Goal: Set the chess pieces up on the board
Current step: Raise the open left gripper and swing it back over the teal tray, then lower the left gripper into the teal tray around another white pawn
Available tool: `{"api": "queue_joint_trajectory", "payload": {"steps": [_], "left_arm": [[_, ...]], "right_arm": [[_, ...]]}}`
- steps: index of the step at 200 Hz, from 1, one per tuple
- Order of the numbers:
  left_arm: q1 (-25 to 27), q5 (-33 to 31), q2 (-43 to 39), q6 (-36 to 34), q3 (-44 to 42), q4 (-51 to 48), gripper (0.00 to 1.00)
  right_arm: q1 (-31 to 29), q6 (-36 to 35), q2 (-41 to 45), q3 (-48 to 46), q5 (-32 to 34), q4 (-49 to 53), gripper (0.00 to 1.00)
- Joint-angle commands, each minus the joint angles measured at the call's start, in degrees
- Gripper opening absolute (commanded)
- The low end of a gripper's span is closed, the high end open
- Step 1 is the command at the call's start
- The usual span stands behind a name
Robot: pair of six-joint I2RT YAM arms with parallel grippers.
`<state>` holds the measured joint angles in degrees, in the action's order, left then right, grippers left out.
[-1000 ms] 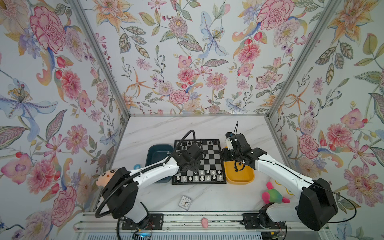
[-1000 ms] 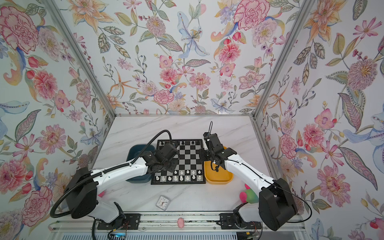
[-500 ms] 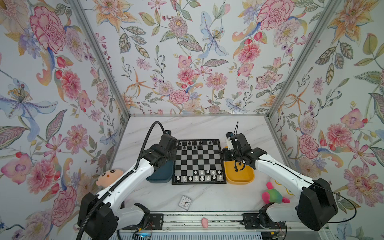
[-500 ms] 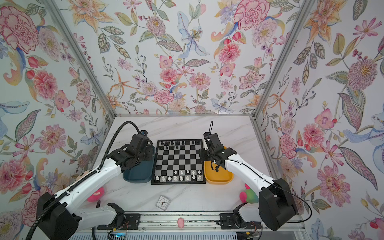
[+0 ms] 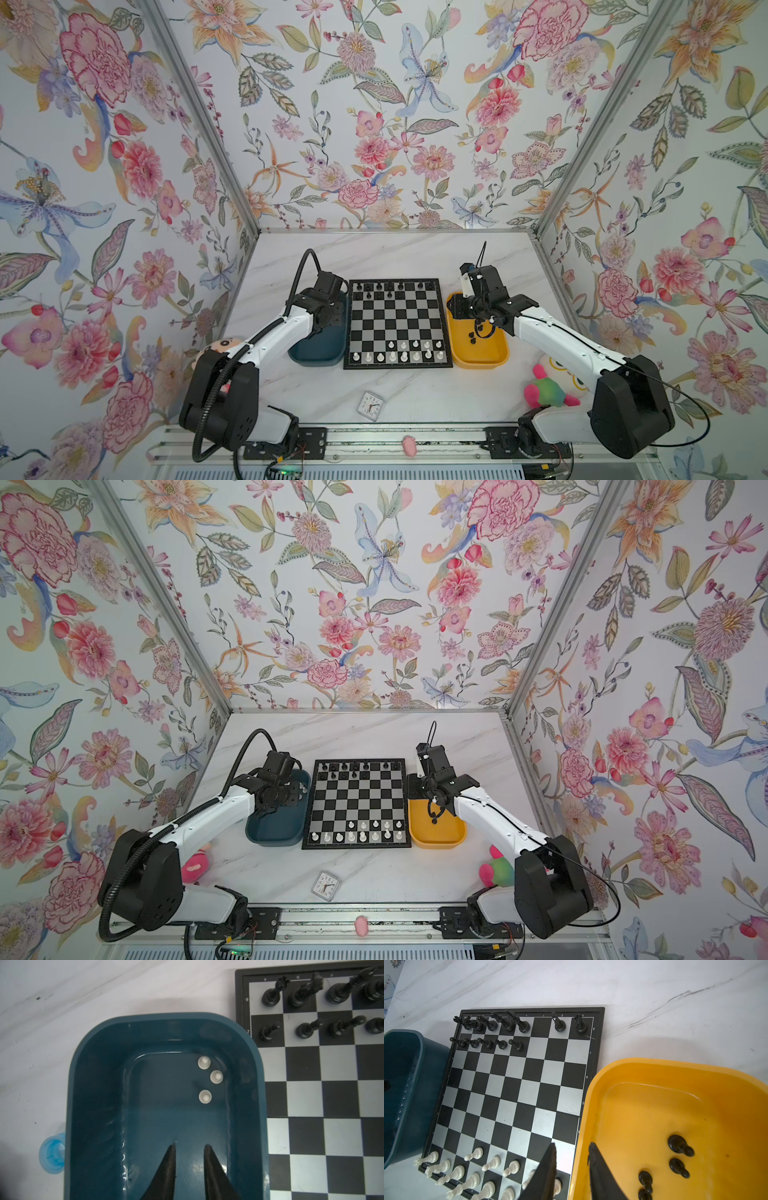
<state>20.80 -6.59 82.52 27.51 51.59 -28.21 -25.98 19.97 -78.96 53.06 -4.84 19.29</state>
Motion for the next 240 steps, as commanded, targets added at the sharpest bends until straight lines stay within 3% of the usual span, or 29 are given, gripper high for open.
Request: {"api": "queue_joint_trajectory", "payload": {"steps": [1,82,182,240], "left_arm": [[-1.02,2.8,1.44,-1.55,-0.97,2.7,0.25],[-2.6,7.23,3.64,-2.23,-1.06,6.04,0.28],[-4.66,8.43,9.88,-3.31,-0.35,8.6,0.26],[-4.98,10.09,9.58,-3.85,-0.36,10.25,0.25]], "right_arm": [[0.55,-0.63,-1.19,0.02,-1.31,-0.74,0.28],[0.93,-0.19,-3.22,1.31,-2.0,-0.66,0.28],[1.09,0.29,-3.35,1.2,-1.81,-0.53,0.28],[1.1,0.29,-3.68,1.49,-1.88,-0.4,0.28]]}}
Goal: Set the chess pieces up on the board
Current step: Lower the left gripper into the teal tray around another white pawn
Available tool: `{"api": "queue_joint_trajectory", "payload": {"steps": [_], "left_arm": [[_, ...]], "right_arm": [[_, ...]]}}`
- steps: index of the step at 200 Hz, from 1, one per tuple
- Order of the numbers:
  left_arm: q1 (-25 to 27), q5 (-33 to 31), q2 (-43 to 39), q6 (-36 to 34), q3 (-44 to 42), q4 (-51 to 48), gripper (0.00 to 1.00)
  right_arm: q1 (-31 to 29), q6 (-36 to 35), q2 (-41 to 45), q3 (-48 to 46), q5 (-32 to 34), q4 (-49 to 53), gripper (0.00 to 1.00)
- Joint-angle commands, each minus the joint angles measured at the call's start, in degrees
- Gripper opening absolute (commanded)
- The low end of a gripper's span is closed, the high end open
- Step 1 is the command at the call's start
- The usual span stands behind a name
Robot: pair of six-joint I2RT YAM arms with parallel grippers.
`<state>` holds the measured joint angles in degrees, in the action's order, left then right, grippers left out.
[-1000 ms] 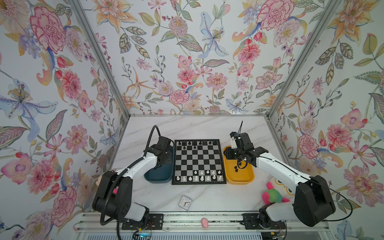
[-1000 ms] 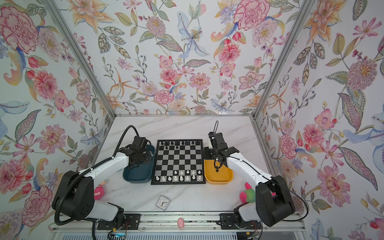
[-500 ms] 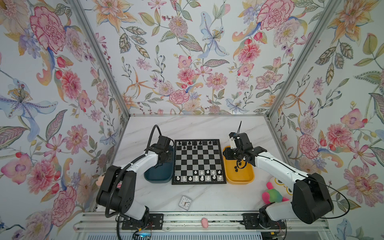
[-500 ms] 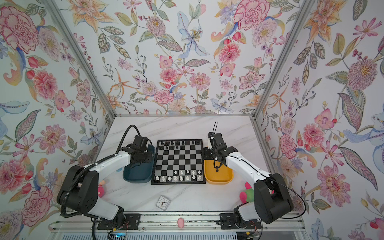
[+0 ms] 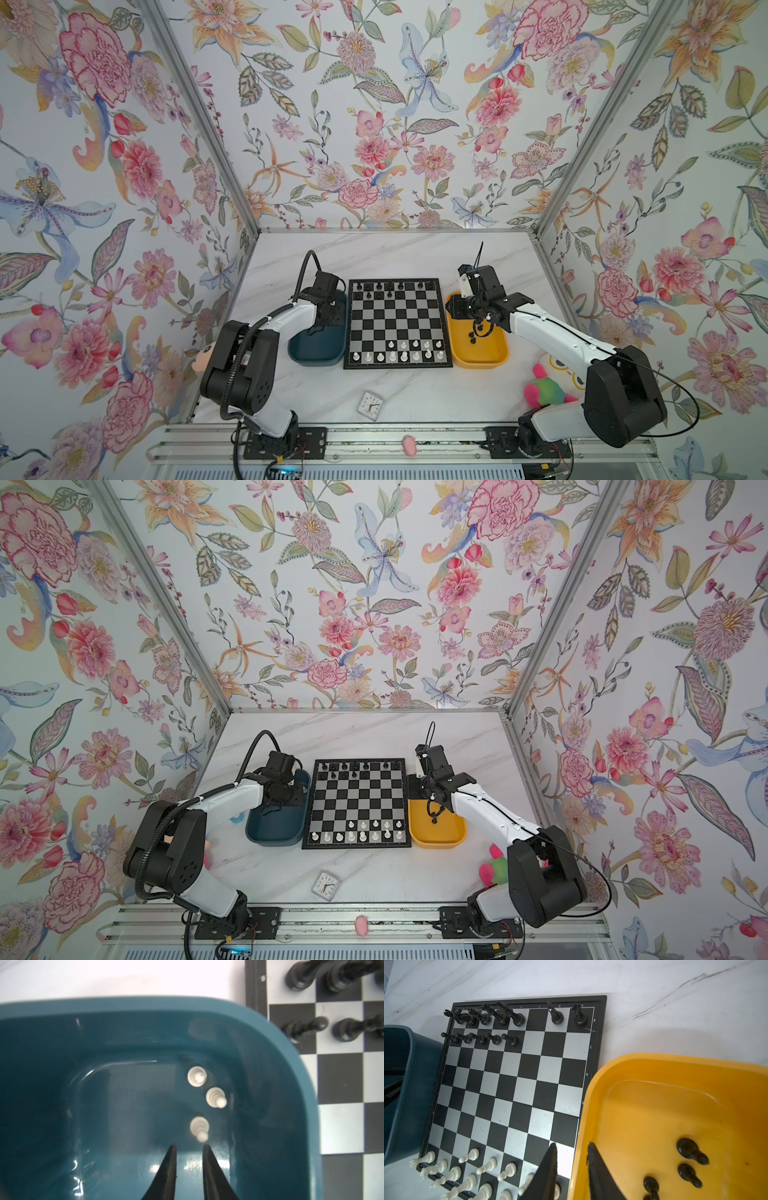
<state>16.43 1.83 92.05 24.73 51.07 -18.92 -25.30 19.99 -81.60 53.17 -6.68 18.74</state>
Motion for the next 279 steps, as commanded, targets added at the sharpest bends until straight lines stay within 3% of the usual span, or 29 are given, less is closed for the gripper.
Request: {"api": "queue_joint_trajectory", "payload": {"steps": [1,279], "left_arm": [[-0.61,1.68,0.06,-1.04,0.17,0.97,0.25],[-0.74,2.26,4.29,-1.6,3.25,2.06,0.17]], "right_arm": [[0.42,0.25,-1.07,1.4,-0.02,0.15,0.28],[0.77,0.36,-1.54,0.98,-0.08,0.05,0.27]]}}
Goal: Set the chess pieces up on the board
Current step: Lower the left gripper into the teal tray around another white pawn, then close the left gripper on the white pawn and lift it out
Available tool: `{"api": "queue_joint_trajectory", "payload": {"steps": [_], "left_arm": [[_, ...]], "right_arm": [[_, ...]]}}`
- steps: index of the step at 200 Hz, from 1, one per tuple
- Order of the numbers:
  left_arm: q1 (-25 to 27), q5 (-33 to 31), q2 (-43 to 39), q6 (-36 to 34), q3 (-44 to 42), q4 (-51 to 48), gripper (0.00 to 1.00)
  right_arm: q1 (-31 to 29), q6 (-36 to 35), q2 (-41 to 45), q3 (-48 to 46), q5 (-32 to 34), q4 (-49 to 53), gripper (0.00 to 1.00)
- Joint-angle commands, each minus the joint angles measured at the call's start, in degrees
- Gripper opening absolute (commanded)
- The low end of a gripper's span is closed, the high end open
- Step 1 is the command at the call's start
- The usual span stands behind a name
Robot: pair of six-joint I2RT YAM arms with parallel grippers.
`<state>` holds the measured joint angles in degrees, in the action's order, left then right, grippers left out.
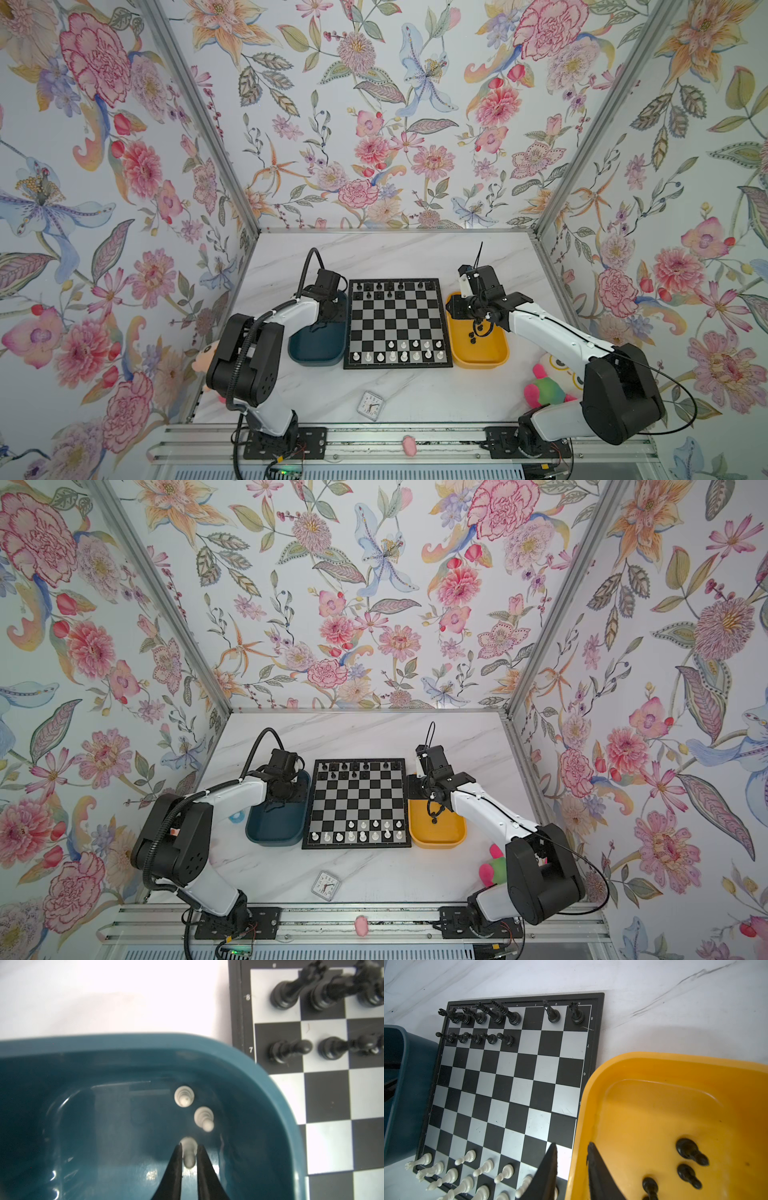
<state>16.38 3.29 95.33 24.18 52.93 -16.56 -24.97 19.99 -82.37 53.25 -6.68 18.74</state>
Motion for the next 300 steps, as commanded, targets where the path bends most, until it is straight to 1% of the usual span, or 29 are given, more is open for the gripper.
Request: {"api": "queue_joint_trajectory", "payload": {"steps": [1,50,99,147,184,214,226,228,234,264,279,300], "left_arm": [[-0.67,0.78,1.01,-1.06,1.39,-0.31,0.17],[-0.62,0.1,1.17,-1.1,1.65,-1.13,0.16],[-0.64,-0.12,1.35,-1.08,1.74,-1.51,0.13],[-0.58,-0.26,0.92,-1.29,2.09,-2.29,0.07],[-0.56,-1.04,-1.3,-1.33,3.12,-4.35,0.07],[-0.13,-2.34,-4.68,-1.34,4.39,-7.1,0.07],[0.46,-2.75,-5.33,-1.41,4.96,-8.19,0.07],[0.55,-2.83,-6.89,-1.44,5.05,-8.39,0.07],[0.99,-3.01,-8.02,-1.44,5.47,-9.06,0.07],[3.36,-3.25,-10.8,-1.34,7.33,-11.61,0.07],[5.3,-2.75,-11.63,-1.64,8.33,-12.76,0.08],[8.74,-4.08,-12.01,-1.57,9.76,-14.74,0.08]], "right_arm": [[0.44,0.38,-0.77,0.89,-0.04,0.02,0.27],[0.51,0.33,-0.9,0.89,-0.17,0.05,0.27],[0.53,0.33,-0.93,0.89,-0.19,0.07,0.27],[0.54,0.34,-0.88,1.0,-0.18,0.06,0.27],[0.49,0.34,-0.86,1.0,-0.42,-0.07,0.27],[0.53,0.33,-0.76,0.83,-0.74,-0.37,0.27],[0.53,0.44,-0.68,0.74,-0.92,-0.37,0.27],[0.54,0.48,-0.62,0.74,-0.94,-0.4,0.27],[0.51,0.44,-0.57,0.63,-0.98,-0.51,0.27],[0.47,0.47,-0.09,0.08,-1.23,-0.92,0.27],[0.45,0.76,0.11,-0.08,-1.62,-1.15,0.27],[0.14,0.76,0.52,-0.09,-1.61,-1.34,0.27]]}}
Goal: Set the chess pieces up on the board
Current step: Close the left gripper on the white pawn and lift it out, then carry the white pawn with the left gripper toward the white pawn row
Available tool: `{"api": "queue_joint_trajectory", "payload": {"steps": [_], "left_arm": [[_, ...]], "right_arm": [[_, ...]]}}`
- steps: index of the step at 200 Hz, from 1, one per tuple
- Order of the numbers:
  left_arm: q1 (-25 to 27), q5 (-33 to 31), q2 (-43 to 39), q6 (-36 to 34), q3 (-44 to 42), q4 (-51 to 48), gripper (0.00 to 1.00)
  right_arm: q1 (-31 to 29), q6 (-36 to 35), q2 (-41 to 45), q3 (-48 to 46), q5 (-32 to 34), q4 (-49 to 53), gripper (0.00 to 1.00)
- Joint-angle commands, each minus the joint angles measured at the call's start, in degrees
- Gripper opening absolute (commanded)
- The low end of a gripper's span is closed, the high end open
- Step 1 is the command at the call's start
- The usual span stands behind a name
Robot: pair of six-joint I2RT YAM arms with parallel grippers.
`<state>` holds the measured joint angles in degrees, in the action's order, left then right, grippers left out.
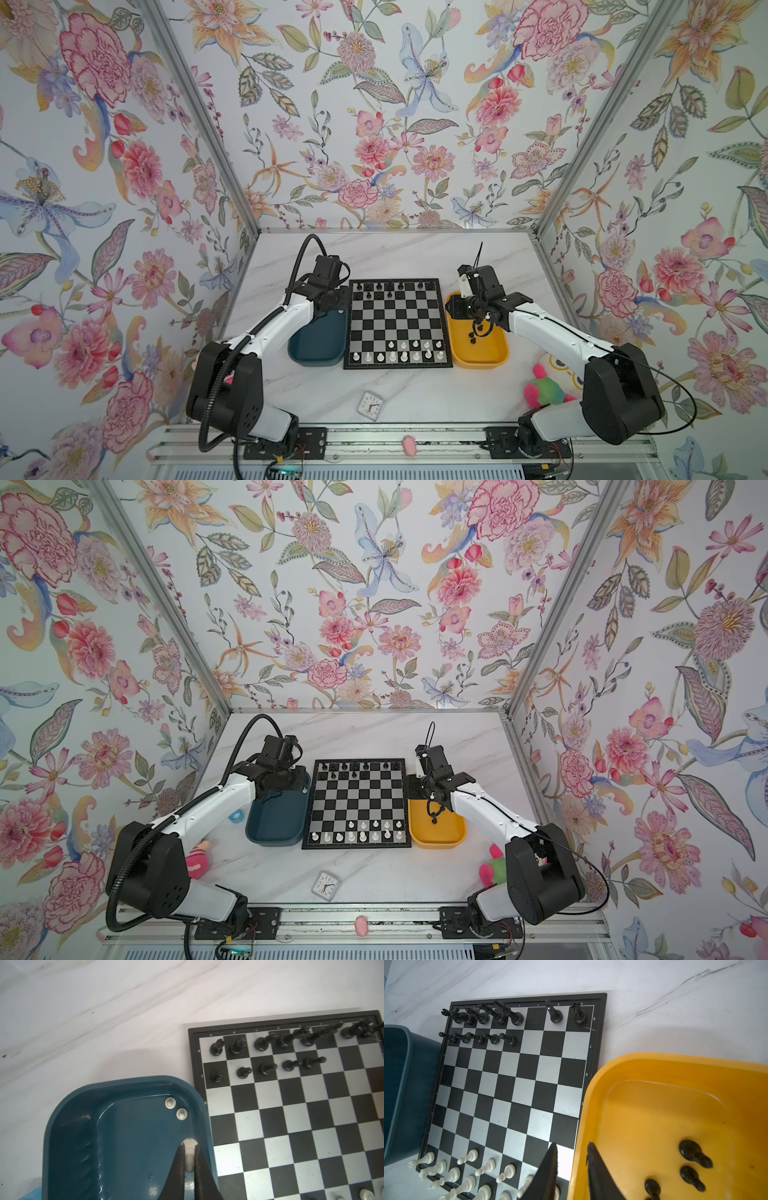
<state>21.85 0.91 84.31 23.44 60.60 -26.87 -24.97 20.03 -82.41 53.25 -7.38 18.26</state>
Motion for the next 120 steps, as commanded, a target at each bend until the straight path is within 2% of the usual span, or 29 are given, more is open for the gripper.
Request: {"api": "queue_joint_trajectory", "payload": {"steps": [1,43,120], "left_arm": [[3.41,-1.7,-0.99,-0.8,2.12,-4.46,0.08],[10.89,-1.7,0.07,-0.47,3.21,-5.73,0.08],[18.72,-2.44,1.55,1.86,0.46,-4.0,0.08]], "right_arm": [[0.12,0.76,0.58,-0.13,-0.94,-0.86,0.27],[-0.56,1.17,0.61,-0.86,-0.91,-1.56,0.27],[-2.69,1.33,0.15,-0.77,-0.48,-1.99,0.27]]}}
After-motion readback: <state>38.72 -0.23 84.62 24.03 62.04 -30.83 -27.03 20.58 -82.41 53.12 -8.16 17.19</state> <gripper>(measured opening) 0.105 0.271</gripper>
